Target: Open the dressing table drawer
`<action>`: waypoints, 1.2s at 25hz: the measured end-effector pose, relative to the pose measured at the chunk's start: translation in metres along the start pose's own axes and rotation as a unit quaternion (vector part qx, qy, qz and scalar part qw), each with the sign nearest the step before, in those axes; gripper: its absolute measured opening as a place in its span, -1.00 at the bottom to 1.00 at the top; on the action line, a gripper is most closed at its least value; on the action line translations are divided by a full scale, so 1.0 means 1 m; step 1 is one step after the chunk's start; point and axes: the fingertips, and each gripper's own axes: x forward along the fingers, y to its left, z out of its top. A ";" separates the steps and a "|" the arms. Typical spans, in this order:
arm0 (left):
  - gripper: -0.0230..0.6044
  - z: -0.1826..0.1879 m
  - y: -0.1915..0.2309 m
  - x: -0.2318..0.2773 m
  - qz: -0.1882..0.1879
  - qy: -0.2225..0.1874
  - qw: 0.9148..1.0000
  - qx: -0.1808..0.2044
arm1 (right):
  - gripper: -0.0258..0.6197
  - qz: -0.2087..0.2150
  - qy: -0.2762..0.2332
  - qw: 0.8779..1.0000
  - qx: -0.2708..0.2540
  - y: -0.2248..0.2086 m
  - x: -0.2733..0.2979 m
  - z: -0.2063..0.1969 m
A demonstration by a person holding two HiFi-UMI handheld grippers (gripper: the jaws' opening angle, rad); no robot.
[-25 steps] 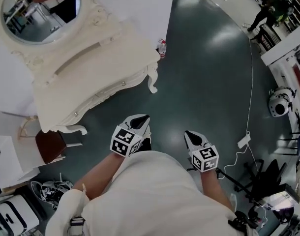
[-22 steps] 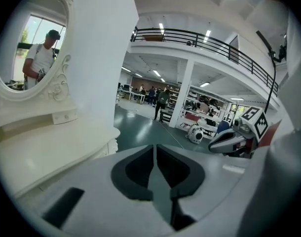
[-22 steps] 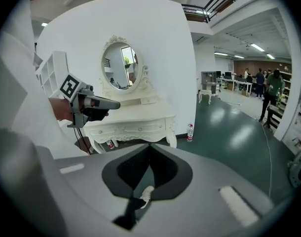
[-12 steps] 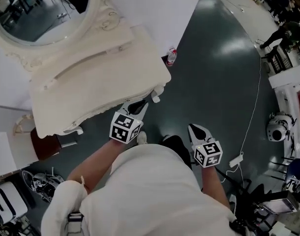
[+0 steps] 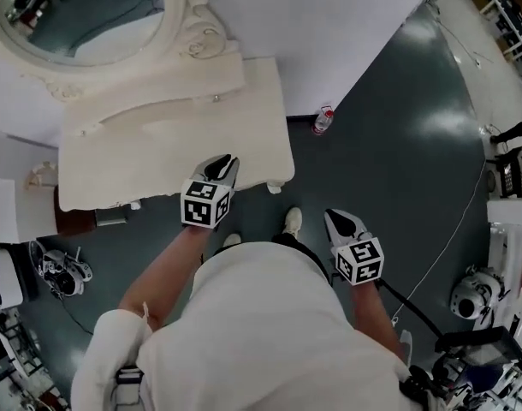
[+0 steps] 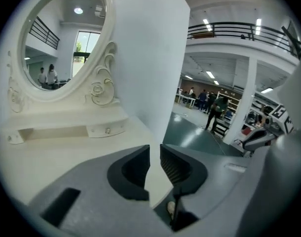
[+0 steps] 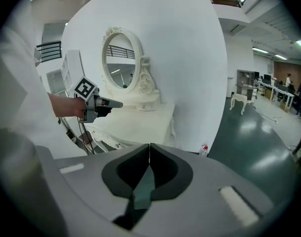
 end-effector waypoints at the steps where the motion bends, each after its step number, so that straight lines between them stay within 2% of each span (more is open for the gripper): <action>1: -0.72 0.006 0.002 0.009 0.017 0.000 1.000 -0.009 | -0.91 0.009 0.003 1.000 -0.007 -0.017 0.002 0.005; 6: -0.70 0.023 0.021 0.048 0.091 0.001 0.995 -0.034 | -0.91 0.039 0.016 0.999 -0.024 -0.084 0.011 0.020; 10: -0.69 0.024 0.041 0.070 0.131 0.009 0.990 -0.055 | -0.90 0.061 0.029 0.997 -0.035 -0.107 0.024 0.023; 17: -0.65 0.031 0.092 0.109 0.173 0.025 0.981 -0.080 | -0.89 0.070 0.032 0.996 -0.039 -0.112 0.048 0.048; 23: -0.61 0.031 0.148 0.143 0.206 0.046 0.973 -0.093 | -0.88 0.053 0.037 0.997 -0.034 -0.116 0.063 0.071; 30: -0.49 0.029 0.180 0.166 0.213 0.058 0.970 -0.106 | -0.88 0.033 0.053 0.998 -0.017 -0.121 0.069 0.073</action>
